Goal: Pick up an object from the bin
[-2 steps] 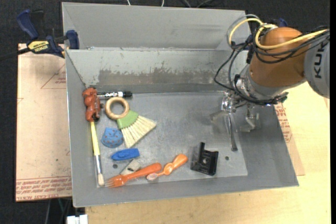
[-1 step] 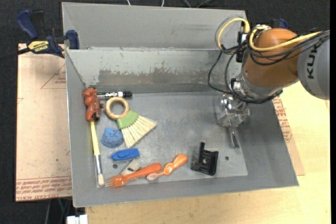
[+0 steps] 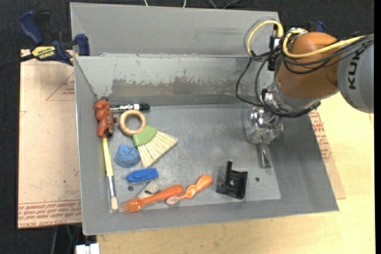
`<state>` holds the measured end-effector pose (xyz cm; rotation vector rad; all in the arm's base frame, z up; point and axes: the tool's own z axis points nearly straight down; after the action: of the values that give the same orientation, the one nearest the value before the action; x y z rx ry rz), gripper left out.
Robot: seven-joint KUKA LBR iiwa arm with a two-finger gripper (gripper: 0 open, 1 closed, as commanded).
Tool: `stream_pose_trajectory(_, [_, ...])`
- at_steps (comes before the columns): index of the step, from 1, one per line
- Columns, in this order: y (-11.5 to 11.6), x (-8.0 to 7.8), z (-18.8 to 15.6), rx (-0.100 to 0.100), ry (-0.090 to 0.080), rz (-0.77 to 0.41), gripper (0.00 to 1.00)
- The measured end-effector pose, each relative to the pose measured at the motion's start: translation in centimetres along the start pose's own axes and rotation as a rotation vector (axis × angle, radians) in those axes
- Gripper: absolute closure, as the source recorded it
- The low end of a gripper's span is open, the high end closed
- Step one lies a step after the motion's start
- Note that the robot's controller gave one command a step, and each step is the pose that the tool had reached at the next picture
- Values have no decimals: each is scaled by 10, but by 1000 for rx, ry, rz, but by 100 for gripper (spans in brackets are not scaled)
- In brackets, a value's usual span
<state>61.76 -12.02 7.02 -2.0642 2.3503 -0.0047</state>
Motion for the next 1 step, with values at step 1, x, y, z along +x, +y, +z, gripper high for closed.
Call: stream_pose_trajectory(1, [0, 0, -1, 0, -2, 2, 100])
